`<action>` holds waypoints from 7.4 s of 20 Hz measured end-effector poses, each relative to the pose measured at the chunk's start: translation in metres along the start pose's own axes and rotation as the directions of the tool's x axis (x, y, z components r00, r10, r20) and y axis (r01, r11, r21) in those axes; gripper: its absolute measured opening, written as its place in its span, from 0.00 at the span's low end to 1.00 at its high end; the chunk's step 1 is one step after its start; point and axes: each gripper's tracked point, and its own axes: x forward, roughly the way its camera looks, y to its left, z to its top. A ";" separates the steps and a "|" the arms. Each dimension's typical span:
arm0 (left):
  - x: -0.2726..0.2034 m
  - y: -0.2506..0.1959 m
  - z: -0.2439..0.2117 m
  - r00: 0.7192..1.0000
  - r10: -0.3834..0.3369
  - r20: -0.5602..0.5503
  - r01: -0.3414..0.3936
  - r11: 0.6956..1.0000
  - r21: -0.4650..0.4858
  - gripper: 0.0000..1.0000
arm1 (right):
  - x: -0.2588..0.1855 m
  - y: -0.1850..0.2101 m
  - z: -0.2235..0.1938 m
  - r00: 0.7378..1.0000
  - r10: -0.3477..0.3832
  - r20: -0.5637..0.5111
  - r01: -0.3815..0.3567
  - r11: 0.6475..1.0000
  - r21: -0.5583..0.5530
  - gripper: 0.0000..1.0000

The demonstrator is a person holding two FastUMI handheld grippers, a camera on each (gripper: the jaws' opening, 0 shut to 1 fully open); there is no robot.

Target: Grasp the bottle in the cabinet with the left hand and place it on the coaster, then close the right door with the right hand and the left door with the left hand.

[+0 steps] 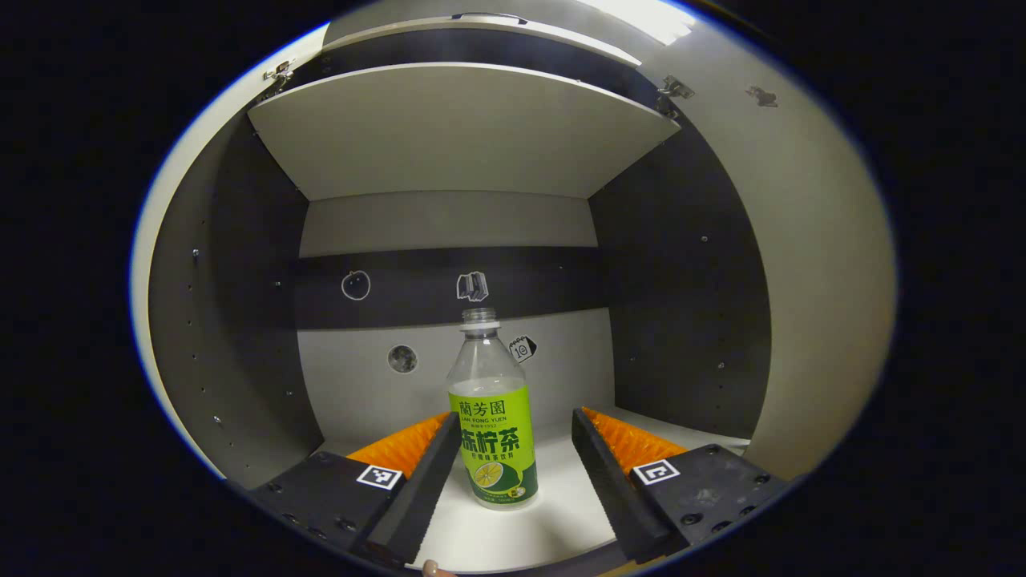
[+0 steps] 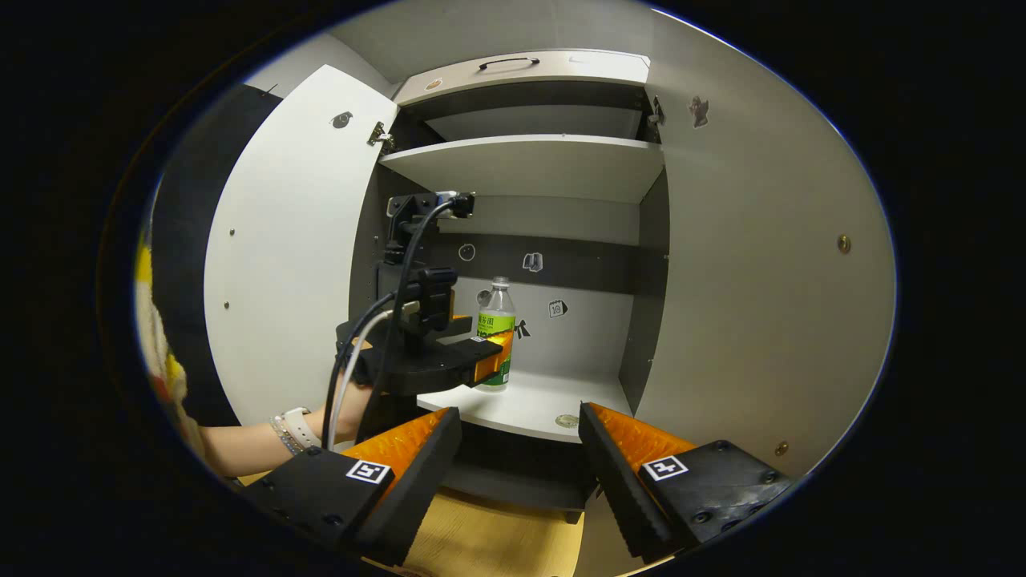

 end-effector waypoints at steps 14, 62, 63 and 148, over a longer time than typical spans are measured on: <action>0.052 0.002 -0.016 1.000 -0.023 -0.021 0.023 0.999 0.025 0.87 | 0.021 -0.012 -0.011 0.999 -0.021 -0.040 0.022 0.999 0.031 0.98; -0.399 -0.157 -0.177 0.993 -0.030 -0.112 0.015 0.991 -0.132 0.78 | -0.161 -0.016 -0.048 0.987 0.130 -0.090 -0.128 0.991 0.030 0.98; -0.399 -0.156 -0.184 0.993 -0.030 -0.111 0.014 0.990 -0.143 0.78 | -0.161 -0.016 -0.054 0.986 0.132 -0.099 -0.128 0.991 0.050 0.98; -0.466 0.212 0.029 0.865 0.494 -0.088 -0.502 0.848 -0.172 0.95 | -0.117 -0.124 -0.001 0.994 -0.100 0.033 0.095 0.985 0.146 0.98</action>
